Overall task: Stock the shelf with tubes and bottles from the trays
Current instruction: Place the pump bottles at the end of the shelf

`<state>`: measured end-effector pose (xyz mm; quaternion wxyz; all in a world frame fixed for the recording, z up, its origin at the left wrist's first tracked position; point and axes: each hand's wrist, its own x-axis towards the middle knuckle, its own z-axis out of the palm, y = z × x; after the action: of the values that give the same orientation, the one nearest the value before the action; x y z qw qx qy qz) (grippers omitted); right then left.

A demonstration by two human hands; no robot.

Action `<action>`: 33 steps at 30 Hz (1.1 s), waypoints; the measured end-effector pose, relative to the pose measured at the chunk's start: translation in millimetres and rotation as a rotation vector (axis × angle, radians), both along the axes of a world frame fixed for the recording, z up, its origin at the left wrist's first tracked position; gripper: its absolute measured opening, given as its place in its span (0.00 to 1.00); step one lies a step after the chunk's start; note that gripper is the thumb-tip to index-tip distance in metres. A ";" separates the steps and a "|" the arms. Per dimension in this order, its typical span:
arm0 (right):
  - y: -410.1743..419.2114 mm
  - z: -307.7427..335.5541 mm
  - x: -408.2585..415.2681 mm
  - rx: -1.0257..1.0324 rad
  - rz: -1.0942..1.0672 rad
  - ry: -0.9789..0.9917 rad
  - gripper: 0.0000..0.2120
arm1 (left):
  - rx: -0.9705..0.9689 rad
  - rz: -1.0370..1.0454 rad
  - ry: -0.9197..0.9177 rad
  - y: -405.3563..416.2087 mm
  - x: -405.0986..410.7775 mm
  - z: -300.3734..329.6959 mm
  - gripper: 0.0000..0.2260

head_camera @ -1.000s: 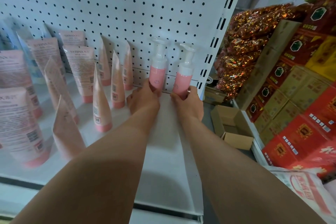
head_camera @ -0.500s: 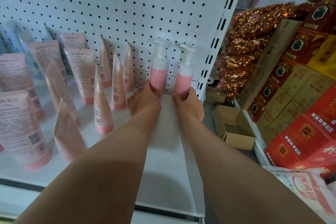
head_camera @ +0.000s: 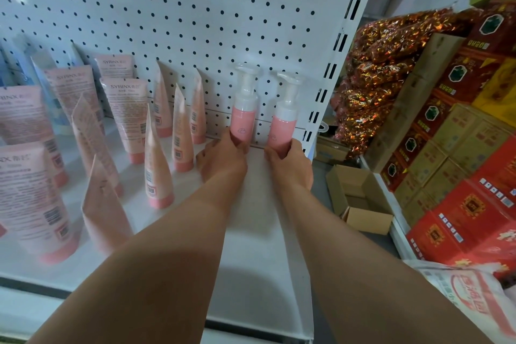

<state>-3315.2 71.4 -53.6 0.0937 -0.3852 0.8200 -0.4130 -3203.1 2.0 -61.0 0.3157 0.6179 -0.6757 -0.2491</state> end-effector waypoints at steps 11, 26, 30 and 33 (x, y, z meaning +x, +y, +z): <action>-0.9 0.7 0.9 0.018 0.014 0.012 0.20 | -0.010 0.006 -0.062 0.7 -0.8 1.0 0.17; 29.1 2.4 3.7 -0.239 -0.027 -0.329 0.30 | -0.002 -0.041 0.172 22.0 3.9 10.0 0.23; 52.4 15.9 12.1 -0.194 -0.038 -0.422 0.24 | -0.048 -0.117 0.307 66.6 2.1 20.0 0.21; 75.8 30.2 22.5 -0.202 -0.067 -0.595 0.17 | 0.190 -0.082 0.494 100.5 10.6 34.6 0.25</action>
<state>-3292.6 147.2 -23.4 0.2771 -0.2276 0.7235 -0.5899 -3192.5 102.5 -26.4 0.4013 0.5374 -0.5760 -0.4672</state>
